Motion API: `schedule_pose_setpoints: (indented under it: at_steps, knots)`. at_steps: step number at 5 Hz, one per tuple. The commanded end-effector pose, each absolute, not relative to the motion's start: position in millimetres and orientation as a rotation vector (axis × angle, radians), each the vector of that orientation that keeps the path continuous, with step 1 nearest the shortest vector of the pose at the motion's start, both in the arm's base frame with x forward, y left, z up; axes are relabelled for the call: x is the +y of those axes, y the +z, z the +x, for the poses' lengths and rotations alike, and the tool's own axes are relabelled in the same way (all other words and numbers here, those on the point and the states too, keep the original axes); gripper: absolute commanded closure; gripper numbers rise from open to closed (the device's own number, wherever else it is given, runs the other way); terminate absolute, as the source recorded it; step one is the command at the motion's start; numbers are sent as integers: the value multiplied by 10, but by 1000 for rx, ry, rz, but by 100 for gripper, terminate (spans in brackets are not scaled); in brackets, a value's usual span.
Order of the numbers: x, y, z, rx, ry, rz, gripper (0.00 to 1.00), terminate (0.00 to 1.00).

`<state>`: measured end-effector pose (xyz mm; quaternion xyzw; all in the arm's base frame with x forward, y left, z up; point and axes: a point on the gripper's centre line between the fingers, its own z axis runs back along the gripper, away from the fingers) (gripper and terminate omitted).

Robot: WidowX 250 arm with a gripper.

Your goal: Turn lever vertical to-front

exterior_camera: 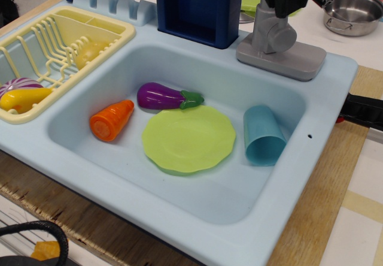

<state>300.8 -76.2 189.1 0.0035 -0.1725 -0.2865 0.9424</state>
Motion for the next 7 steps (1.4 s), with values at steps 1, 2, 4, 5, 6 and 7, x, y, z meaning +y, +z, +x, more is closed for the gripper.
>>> schedule_pose_setpoints:
  at_steps: [1, 2, 4, 5, 6, 7]
  knots:
    - [-820, 1788, 2848, -330, -573, -10, 100, 0]
    - [-787, 1684, 2787, -301, -552, -28, 100, 0]
    - [-727, 1424, 2729, -237, -525, -73, 100, 0]
    - [-657, 1295, 2673, -174, -504, -99, 100, 0]
    - [-595, 1262, 2583, -152, -485, -99, 100, 0]
    - [-494, 1170, 2469, -125, -460, -108, 100, 0]
